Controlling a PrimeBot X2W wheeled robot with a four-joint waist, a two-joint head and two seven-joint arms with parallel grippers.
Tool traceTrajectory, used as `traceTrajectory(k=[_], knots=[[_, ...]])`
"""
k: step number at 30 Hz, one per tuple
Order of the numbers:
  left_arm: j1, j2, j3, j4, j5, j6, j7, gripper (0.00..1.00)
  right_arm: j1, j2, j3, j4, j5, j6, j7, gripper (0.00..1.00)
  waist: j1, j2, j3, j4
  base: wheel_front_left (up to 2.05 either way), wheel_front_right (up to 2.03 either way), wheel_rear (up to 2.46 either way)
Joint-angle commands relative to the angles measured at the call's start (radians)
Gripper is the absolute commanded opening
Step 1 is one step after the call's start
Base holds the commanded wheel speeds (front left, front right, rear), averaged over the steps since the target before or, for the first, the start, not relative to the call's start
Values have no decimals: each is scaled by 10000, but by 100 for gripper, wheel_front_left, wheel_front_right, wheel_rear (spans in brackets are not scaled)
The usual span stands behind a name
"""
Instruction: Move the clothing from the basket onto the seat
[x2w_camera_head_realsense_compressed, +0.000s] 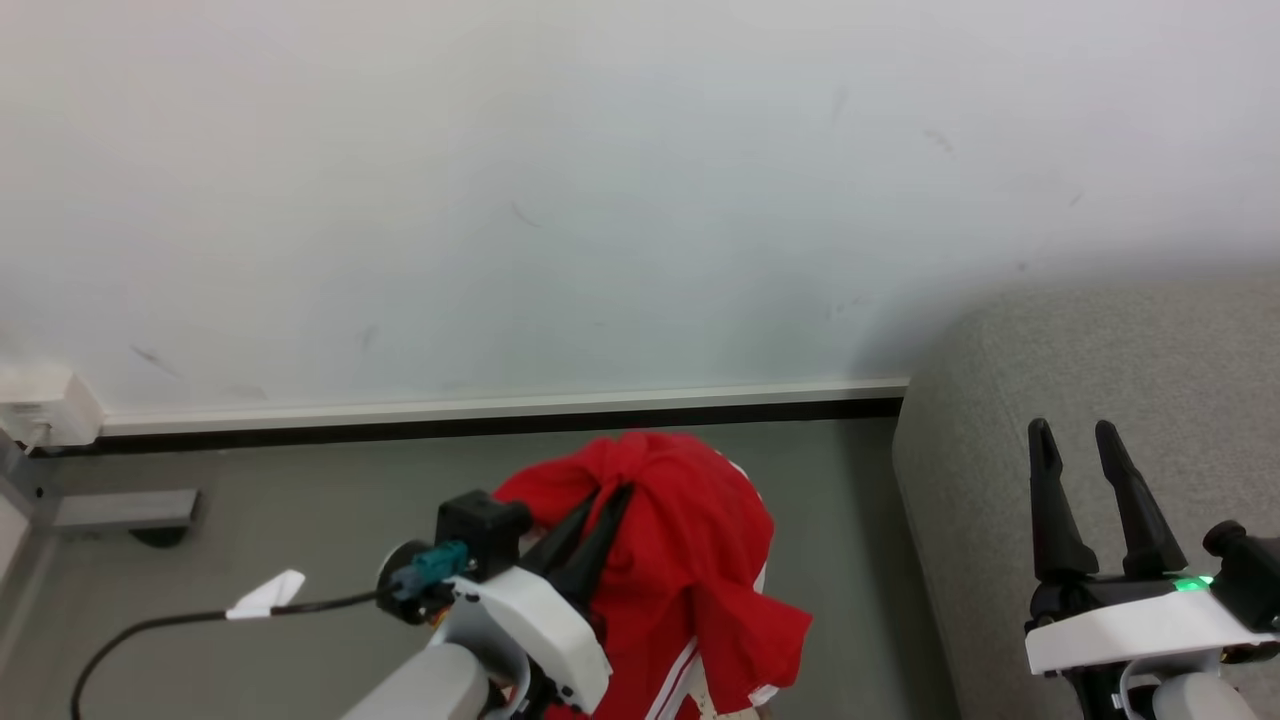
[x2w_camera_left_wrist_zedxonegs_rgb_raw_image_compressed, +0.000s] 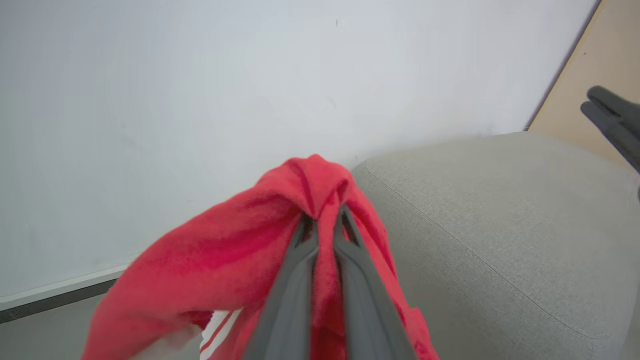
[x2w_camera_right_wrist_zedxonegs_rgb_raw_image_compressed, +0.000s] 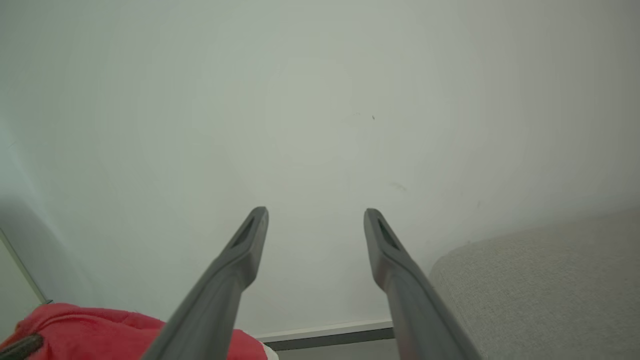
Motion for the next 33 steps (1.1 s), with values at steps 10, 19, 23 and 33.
traceTrajectory(k=[10, 19, 23, 33], knots=[[118, 1021, 435, -3176, 204, 914, 733, 0, 333, 110, 56, -95, 78, 30, 10, 100, 1, -1, -11, -37, 0, 0, 0], [398, 1354, 547, -4068, 52, 1249, 949, 0, 265, 36, 278, -113, 142, 30, 10, 100, 1, -1, 110, -115, 0, 0, 0], [415, 1396, 568, -4164, 19, 1277, 949, 0, 259, -7, 315, -89, 159, 30, 10, 100, 1, -1, 122, -101, 0, 0, 0], [357, 1408, 555, -4137, -24, 1332, 986, 0, 195, -226, 1041, -335, 250, 30, 10, 100, 1, -1, 133, -53, 0, 0, 0]])
